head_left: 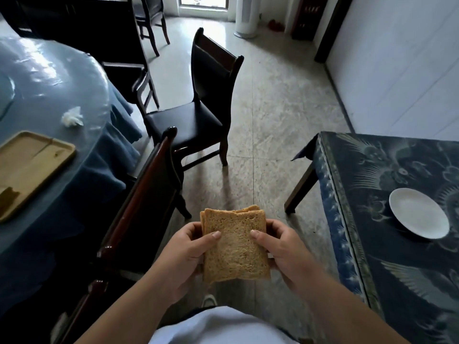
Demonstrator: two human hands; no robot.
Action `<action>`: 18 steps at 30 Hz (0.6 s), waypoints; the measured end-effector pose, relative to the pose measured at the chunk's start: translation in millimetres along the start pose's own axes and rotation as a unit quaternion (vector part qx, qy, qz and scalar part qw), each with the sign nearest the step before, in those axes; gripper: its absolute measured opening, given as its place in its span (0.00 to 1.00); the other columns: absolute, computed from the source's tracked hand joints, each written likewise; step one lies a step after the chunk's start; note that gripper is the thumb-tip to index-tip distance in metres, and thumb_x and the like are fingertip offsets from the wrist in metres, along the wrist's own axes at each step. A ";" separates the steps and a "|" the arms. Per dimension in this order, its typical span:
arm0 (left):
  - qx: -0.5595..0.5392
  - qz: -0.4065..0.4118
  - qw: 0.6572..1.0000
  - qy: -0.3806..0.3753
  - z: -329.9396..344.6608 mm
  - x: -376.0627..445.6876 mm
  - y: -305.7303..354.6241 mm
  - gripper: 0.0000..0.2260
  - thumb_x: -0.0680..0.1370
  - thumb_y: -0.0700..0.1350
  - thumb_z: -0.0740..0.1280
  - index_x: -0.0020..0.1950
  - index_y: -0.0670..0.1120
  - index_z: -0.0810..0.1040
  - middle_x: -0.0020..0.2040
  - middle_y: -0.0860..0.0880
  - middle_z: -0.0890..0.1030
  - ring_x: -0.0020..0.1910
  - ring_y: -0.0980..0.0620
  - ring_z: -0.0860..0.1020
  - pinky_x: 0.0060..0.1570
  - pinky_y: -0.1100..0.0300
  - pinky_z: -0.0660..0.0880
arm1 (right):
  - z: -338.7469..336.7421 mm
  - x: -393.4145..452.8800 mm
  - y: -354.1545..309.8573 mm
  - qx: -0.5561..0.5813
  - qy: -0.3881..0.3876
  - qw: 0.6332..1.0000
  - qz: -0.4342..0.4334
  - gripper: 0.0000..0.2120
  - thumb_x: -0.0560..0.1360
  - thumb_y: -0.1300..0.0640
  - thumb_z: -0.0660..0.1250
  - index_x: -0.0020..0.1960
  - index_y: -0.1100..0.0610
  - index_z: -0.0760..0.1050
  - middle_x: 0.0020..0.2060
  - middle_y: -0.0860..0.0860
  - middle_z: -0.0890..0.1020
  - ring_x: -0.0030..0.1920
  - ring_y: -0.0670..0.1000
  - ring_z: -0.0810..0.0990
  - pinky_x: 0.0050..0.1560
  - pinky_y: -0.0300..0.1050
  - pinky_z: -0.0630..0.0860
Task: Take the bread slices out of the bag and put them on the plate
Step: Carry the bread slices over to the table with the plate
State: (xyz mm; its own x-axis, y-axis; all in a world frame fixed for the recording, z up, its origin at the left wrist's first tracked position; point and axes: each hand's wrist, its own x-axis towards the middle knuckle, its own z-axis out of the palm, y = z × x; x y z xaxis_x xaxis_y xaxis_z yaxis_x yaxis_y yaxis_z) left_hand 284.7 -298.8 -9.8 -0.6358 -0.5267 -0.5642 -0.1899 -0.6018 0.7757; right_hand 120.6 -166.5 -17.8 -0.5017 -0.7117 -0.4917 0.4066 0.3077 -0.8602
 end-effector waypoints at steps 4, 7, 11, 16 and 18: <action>0.015 0.001 1.000 -0.011 -1.3 40.5 35.5 0.22 0.66 0.48 0.77 0.58 0.45 0.79 0.47 0.45 0.87 0.47 0.44 0.86 0.38 0.50 0.82 | 3.6 39.3 -24.0 0.010 0.012 1.000 -0.004 0.13 0.74 0.57 0.73 0.58 0.55 0.79 0.43 0.48 0.88 0.43 0.50 0.87 0.37 0.46 0.82; 0.020 -0.002 1.000 -0.016 1.8 72.9 54.5 0.22 0.66 0.49 0.77 0.58 0.45 0.79 0.48 0.45 0.87 0.47 0.44 0.86 0.38 0.51 0.82 | -1.0 68.8 -38.0 0.025 0.019 0.999 -0.003 0.13 0.75 0.57 0.73 0.58 0.55 0.79 0.43 0.48 0.88 0.43 0.50 0.87 0.37 0.45 0.82; 0.028 -0.011 0.999 -0.014 14.2 126.8 75.7 0.19 0.69 0.47 0.78 0.57 0.46 0.79 0.47 0.46 0.87 0.47 0.44 0.86 0.38 0.51 0.82 | -18.0 115.7 -57.9 0.028 0.033 0.999 -0.002 0.11 0.75 0.57 0.73 0.57 0.55 0.79 0.44 0.50 0.87 0.43 0.49 0.87 0.38 0.47 0.82; 0.032 -0.021 0.999 -0.011 51.9 203.8 105.3 0.16 0.67 0.48 0.77 0.53 0.47 0.81 0.46 0.46 0.87 0.44 0.45 0.86 0.36 0.52 0.80 | -59.0 181.9 -94.7 0.031 0.031 0.999 -0.010 0.11 0.75 0.57 0.72 0.56 0.55 0.79 0.44 0.48 0.88 0.44 0.49 0.87 0.39 0.47 0.83; 0.042 -0.026 0.999 -0.024 72.8 231.0 119.6 0.19 0.67 0.48 0.78 0.56 0.45 0.80 0.48 0.44 0.86 0.45 0.44 0.85 0.37 0.51 0.80 | -77.9 204.1 -112.5 0.037 0.038 0.999 -0.011 0.10 0.75 0.57 0.72 0.56 0.55 0.78 0.44 0.49 0.87 0.44 0.49 0.87 0.38 0.47 0.83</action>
State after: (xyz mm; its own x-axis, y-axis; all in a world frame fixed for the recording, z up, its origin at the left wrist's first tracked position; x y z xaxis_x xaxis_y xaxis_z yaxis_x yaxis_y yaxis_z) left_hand 60.7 -448.8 -26.8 -0.6576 -0.4661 -0.5919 -0.2842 -0.5741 0.7679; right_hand -87.0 -297.2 -31.9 -0.5663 -0.6675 -0.4835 0.4482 0.2430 -0.8603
